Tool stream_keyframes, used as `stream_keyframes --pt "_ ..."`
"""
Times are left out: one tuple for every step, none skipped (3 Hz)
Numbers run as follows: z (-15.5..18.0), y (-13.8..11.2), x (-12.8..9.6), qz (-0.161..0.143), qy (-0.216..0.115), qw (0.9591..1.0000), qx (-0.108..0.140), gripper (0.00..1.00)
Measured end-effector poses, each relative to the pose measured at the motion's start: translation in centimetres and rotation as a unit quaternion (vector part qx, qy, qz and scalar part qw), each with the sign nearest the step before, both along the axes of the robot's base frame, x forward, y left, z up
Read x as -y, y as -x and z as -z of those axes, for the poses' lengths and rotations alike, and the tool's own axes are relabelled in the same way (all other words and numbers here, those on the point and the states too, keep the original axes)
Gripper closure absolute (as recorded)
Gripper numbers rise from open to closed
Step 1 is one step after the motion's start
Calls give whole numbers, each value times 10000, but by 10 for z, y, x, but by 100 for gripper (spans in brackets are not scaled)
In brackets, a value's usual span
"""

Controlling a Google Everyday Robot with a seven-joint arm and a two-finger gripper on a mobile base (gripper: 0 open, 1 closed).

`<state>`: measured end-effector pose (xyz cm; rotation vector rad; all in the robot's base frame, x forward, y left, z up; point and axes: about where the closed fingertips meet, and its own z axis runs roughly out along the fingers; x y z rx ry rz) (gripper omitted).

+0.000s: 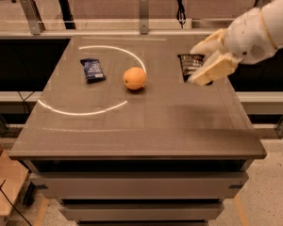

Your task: Pick rxbar chocolate

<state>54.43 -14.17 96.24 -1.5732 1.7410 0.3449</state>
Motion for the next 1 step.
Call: stream_keyframes --pt "-19 -4 1 11 -28 9998 181 100"
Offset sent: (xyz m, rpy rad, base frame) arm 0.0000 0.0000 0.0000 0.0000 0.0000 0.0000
